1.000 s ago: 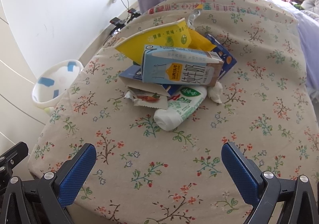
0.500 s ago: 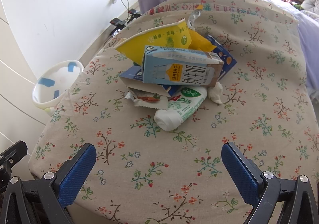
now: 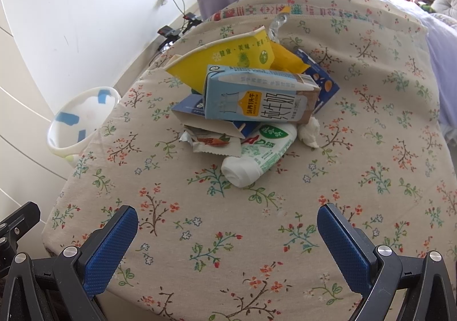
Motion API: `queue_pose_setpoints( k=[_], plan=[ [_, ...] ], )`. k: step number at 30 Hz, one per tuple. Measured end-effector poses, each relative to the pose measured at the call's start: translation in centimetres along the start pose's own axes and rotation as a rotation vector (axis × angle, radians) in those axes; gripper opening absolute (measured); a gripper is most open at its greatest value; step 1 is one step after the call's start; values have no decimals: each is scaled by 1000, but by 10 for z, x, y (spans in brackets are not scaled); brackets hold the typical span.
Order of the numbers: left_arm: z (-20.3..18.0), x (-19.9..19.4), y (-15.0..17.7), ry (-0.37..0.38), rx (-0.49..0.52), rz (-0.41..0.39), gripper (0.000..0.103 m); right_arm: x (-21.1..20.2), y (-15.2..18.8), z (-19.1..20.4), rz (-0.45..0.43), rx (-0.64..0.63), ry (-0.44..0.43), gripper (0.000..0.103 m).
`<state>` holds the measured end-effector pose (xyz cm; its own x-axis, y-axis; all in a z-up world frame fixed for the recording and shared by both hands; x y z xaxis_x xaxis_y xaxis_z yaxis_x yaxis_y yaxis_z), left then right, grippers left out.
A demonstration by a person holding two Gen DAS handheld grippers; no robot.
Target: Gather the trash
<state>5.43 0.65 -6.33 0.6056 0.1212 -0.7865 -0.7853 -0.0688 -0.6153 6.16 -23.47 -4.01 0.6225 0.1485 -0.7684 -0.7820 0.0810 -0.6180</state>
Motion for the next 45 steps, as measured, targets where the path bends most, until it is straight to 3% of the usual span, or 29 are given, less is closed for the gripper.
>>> queue_pose_setpoints(
  k=[17,30,45],
  plan=[
    [1,-2,-3,10,-6,-3,103,-1,0,-4,5,15,-7,103],
    [1,-11,-21,20,-7,-39,103,-6,-11,-22,36,112,-22,103],
    [-47,-8,-62,65,194,-58,103,-18,-50,-73,67,164,22,103]
  ],
)
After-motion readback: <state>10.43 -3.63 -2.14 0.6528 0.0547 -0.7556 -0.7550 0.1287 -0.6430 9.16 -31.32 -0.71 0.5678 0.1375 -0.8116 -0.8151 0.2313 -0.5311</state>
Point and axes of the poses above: each gripper's, at about its wrist camera, not at the fingertips, and x roughly the way its jaws point, z to its left, y to its underside, the point moved 9 cm from there along x, roughly the way its jaws point, and after that the axes turned 7 degrees about -y, right-handed, at the moved point
